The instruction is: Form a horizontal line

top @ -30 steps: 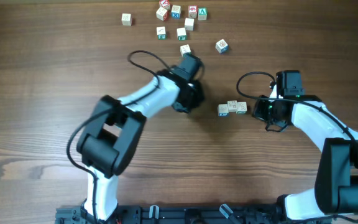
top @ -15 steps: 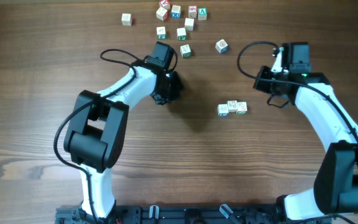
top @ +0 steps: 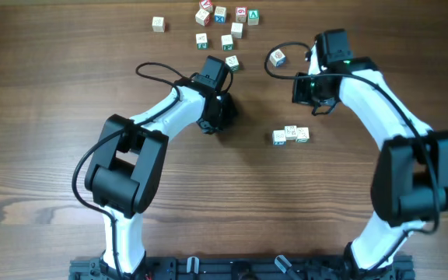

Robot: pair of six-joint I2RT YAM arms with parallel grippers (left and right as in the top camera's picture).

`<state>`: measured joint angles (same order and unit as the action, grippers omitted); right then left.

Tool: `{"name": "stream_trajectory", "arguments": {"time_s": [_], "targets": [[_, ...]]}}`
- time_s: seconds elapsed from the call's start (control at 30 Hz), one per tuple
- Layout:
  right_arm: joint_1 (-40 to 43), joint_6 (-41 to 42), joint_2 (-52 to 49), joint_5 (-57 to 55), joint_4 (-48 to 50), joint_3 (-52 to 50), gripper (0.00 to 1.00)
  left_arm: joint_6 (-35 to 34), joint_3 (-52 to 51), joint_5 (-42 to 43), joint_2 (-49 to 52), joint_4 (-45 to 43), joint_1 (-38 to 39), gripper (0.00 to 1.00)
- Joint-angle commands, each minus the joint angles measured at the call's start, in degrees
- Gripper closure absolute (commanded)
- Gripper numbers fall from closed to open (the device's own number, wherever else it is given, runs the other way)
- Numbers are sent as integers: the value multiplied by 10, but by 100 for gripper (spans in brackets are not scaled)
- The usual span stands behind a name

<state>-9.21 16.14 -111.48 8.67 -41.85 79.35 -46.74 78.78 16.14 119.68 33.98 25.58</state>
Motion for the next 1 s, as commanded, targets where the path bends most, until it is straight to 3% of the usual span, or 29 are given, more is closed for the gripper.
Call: {"name": "stream_trajectory", "arguments": {"time_s": [0.0,0.1,0.97], "targets": [[-7,-12,-31,14,-3,12,95,-118,-17,-73,21,49,-16,96],[-11,-12,-33,20,-4,13,95,-157,-17,-83,21,69,-23,96],[-45,-26,-35,-4,-28,13,95,-154,-17,-85,21,71,-23,96]]}}
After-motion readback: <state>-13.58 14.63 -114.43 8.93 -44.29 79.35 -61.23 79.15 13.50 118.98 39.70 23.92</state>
